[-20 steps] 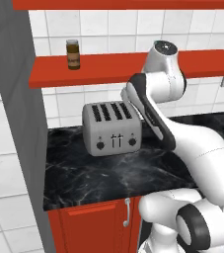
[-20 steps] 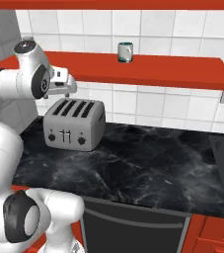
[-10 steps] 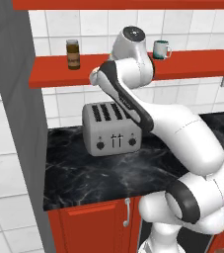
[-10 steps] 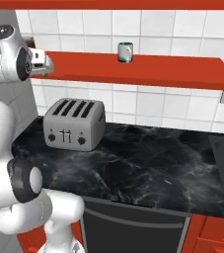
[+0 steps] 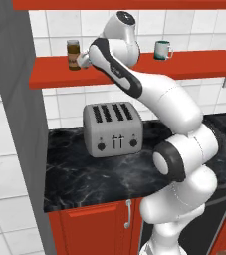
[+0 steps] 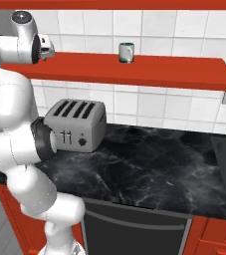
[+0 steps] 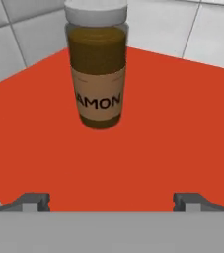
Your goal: Take the cinnamon bottle from the cabinet and place it on the dining table, next to the plate with the cupcake. Then take the chocolate from the dining counter and place it on the cupcake plate.
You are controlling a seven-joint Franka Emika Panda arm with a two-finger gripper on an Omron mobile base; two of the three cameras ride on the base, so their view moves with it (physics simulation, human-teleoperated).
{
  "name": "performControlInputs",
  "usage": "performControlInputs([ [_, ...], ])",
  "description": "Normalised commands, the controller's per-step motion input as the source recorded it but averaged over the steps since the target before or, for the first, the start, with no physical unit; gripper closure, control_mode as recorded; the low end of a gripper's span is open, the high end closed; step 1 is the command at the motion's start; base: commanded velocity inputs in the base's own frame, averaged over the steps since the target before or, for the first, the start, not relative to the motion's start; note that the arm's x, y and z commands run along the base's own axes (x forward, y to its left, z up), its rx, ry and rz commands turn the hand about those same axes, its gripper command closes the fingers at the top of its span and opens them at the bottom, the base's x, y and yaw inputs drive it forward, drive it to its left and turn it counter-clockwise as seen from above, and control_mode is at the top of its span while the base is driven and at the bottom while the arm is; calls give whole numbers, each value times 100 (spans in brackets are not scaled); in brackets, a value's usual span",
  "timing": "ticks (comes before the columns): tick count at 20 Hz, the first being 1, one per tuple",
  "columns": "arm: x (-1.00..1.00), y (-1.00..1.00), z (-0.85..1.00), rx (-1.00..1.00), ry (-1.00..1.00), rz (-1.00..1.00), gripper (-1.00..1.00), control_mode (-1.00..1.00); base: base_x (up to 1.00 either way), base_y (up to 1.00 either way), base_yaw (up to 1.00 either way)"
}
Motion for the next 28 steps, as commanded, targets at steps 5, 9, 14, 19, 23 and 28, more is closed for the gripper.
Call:
performControlInputs([
  [5, 57, 57, 4, -11, 0, 4, -100, -100, 0, 0, 0],
  [9, 62, 55, 5, -9, -2, 0, -100, -100, 0, 0, 0],
  [14, 45, 32, 0, -1, -5, 0, -100, -100, 0, 0, 0],
  [19, 34, 5, 0, 0, -5, 0, -100, -100, 0, 0, 0],
  [23, 13, 0, -4, 0, -7, 0, -100, -100, 0, 0, 0],
  [28, 43, 6, -20, 0, 0, 0, 100, -100, 0, 0, 0],
])
